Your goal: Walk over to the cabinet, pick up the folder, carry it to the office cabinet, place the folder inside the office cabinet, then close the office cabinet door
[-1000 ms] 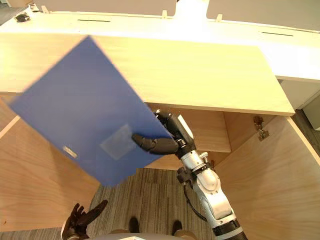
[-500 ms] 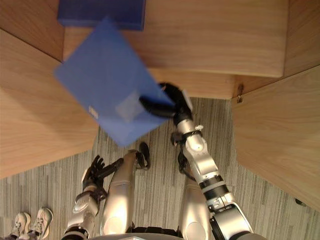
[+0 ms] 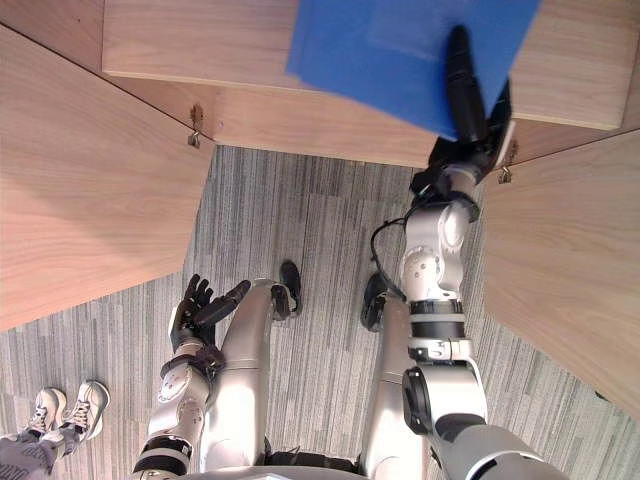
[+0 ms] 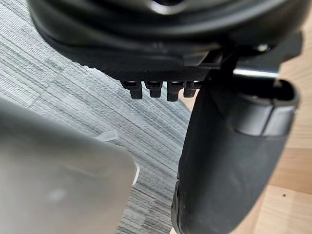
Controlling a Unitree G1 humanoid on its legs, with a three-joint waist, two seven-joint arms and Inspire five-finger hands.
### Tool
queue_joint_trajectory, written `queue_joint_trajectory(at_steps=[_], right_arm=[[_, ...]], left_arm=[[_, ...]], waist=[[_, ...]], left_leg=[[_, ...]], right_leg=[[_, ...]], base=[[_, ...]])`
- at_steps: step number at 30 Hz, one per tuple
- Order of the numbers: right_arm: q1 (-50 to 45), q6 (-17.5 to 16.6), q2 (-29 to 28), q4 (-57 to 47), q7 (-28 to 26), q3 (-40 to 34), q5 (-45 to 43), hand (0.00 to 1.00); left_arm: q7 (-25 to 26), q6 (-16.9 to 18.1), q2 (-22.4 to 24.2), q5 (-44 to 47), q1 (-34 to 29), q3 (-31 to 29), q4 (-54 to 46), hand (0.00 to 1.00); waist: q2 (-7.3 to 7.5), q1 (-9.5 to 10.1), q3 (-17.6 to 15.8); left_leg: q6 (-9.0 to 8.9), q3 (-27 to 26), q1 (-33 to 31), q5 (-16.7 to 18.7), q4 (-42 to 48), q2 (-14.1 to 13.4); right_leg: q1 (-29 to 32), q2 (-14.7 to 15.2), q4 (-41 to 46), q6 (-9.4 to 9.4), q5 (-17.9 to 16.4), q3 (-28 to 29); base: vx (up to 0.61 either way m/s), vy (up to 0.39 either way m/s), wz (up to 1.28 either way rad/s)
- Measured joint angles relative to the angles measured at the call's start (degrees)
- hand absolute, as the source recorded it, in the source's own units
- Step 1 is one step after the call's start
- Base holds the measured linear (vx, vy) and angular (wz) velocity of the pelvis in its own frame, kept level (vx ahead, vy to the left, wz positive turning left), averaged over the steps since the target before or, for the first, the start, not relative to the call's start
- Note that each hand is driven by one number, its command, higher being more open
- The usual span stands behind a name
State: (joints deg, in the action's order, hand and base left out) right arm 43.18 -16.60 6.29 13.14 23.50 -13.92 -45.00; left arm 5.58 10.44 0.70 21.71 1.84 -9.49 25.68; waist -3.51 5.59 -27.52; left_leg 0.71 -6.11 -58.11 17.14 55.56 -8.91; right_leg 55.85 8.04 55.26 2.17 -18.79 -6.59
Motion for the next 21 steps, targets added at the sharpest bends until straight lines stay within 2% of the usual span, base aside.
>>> queue_joint_trajectory(at_steps=[1, 2, 7, 10, 13, 15, 21], right_arm=[[1.62, -0.68, -0.37, 0.44, 1.37, -1.79, -0.86, 0.0], [2.89, -1.46, -0.53, 1.06, 2.41, -2.91, -1.28, 1.0], [8.54, -3.26, -0.77, 3.37, 9.12, -9.07, -3.2, 1.0], [10.03, -3.22, -0.36, 5.46, 9.77, -9.03, -3.29, 1.0], [10.75, -1.3, 3.0, 7.83, 8.96, -4.1, -3.31, 1.0], [10.81, 0.88, 3.91, 9.34, 6.41, -1.17, -3.29, 1.0], [11.5, 4.12, 6.35, 12.49, 1.23, 7.97, -2.61, 1.0]], left_arm=[[0.67, 0.02, 0.5, 0.38, 0.0, 0.01, -0.82, 1.0], [0.93, 0.02, 0.78, 0.54, 0.0, 0.11, -1.26, 1.0], [2.95, 0.07, 1.59, 0.82, 0.0, 2.71, -3.45, 1.0], [3.28, 0.14, 1.81, 0.88, 0.0, 3.73, -3.94, 1.0], [3.23, 0.45, 2.33, 1.55, -0.01, 4.6, -4.39, 1.0], [3.2, 0.57, 2.45, 1.98, -0.01, 4.55, -4.24, 1.0], [3.14, 1.12, 2.22, 3.04, -0.01, 4.29, -2.97, 1.0]], waist=[[-0.02, 0.03, 0.01], [-0.08, 0.03, 0.05], [-0.25, 0.18, 0.15], [-0.33, 0.17, 0.15], [-0.4, 0.07, 0.18], [-0.43, -0.25, 0.18], [-0.44, -0.61, 0.19]], left_leg=[[-0.07, -0.01, 0.0, -0.06, -0.28, 0.02], [-0.11, -0.03, 0.02, -0.11, -0.47, 0.06], [-0.71, 0.46, 0.2, -1.39, -2.73, 0.81], [-1.03, 0.89, 0.53, -1.88, -3.62, 0.86], [-1.01, 0.97, 0.82, -2.32, -4.49, 0.78], [-1.01, 1.05, 1.22, -2.33, -4.61, 0.53], [-1.02, 0.97, 2.18, -2.34, -5.12, 0.03]], right_leg=[[-0.01, 0.01, -0.29, -0.01, 0.01, -0.05], [-0.02, 0.03, -0.43, -0.01, 0.01, -0.06], [-0.26, 0.55, -1.65, -0.23, 0.15, -0.92], [-0.84, 0.6, -2.34, -0.37, 0.23, -1.69], [-1.24, 0.58, -3.04, -0.63, 0.42, -2.14], [-1.89, 0.45, -3.52, -0.72, 0.49, -2.54], [-3.12, -0.12, -4.79, -0.91, 1.06, -2.7]], base=[[0.0, -0.043, 0.01], [-0.01, -0.063, 0.01], [-0.01, -0.073, 0.1], [-0.01, -0.07, 0.08], [-0.01, -0.055, 0.03], [-0.02, -0.046, -0.01], [-0.02, -0.017, -0.04]])
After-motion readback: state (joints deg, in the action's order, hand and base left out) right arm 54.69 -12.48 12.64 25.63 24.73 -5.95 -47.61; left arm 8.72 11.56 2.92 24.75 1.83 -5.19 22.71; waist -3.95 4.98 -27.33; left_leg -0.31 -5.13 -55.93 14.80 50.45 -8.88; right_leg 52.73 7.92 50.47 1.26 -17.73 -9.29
